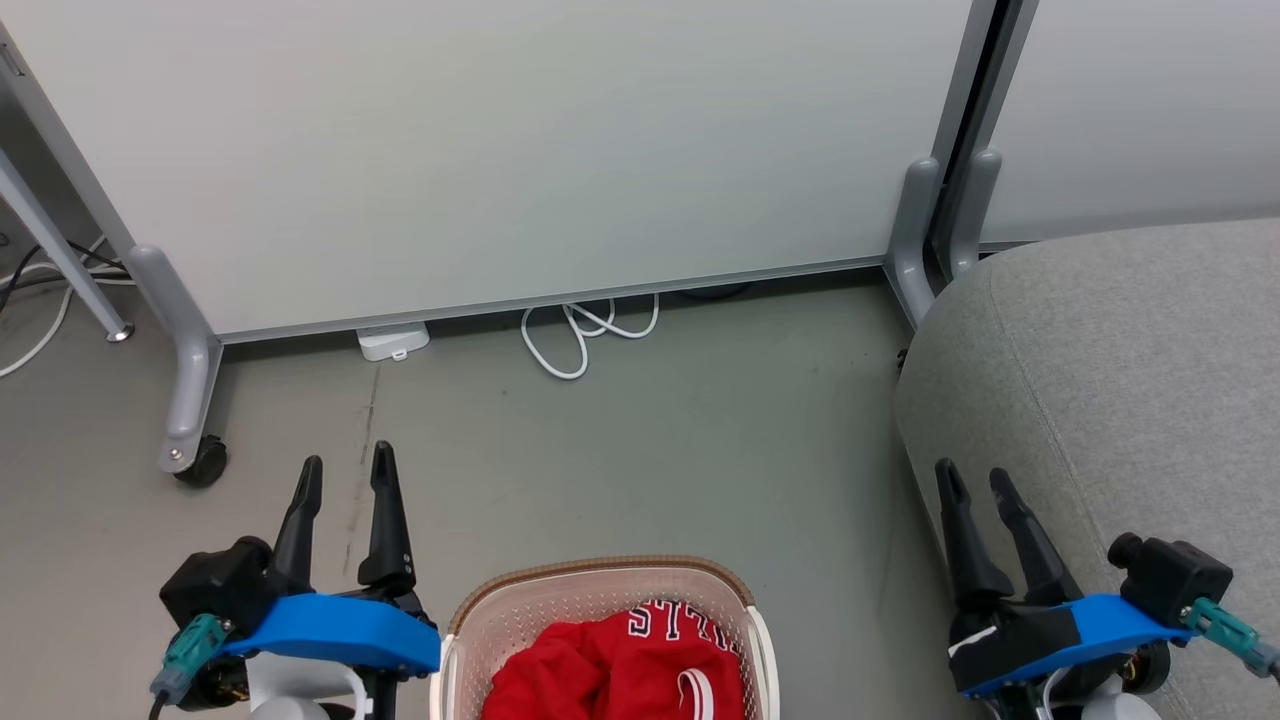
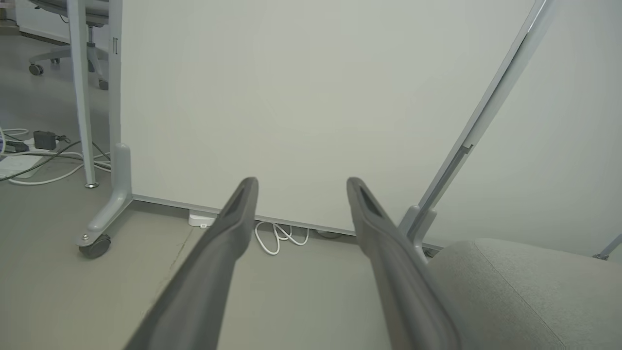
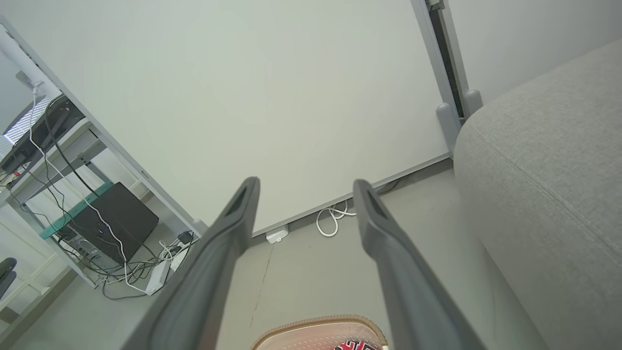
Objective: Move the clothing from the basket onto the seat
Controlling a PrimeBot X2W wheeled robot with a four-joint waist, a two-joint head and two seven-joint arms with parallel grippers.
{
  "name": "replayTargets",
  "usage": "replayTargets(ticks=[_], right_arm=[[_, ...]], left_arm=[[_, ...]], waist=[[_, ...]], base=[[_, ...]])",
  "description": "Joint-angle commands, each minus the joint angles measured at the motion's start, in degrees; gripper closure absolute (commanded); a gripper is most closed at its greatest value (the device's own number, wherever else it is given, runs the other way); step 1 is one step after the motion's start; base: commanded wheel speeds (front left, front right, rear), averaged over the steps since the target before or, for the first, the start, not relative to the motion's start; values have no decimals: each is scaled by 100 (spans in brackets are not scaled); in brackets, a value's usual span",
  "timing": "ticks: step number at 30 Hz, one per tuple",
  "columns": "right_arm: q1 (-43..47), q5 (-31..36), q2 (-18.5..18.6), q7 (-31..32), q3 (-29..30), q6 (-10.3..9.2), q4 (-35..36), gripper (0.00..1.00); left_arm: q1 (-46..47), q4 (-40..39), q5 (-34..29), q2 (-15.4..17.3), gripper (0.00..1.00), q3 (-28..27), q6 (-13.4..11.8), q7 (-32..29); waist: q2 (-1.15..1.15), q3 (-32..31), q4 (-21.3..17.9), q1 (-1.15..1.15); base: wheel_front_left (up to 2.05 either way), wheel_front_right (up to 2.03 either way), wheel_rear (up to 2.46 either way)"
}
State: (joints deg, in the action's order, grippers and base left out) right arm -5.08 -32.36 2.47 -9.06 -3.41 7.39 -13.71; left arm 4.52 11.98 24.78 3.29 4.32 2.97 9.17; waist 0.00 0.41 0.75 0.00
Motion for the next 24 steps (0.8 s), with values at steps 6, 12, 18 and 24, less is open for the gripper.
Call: replayTargets(ticks=[6,12,18,24], right_arm=[[-79,434,47,-128,-60,11,-7,0],[-92,755,48,-209,-83,12,-56,0],[-95,1049,51,-286,-119,13,-106,0],[-95,1315,52,-357,-154,14,-141,0]], left_arm=[[125,20,-447,74,0,133,-63,122],[145,61,-748,94,0,225,-88,197],[154,121,-1039,113,0,297,-108,274],[148,181,-1292,115,0,326,-130,344]], waist=[[0,-3,8,0],[0,-5,24,0],[0,-14,36,0],[0,-17,46,0]], base=[[0,0,0],[0,0,0],[0,0,0],[0,0,0]])
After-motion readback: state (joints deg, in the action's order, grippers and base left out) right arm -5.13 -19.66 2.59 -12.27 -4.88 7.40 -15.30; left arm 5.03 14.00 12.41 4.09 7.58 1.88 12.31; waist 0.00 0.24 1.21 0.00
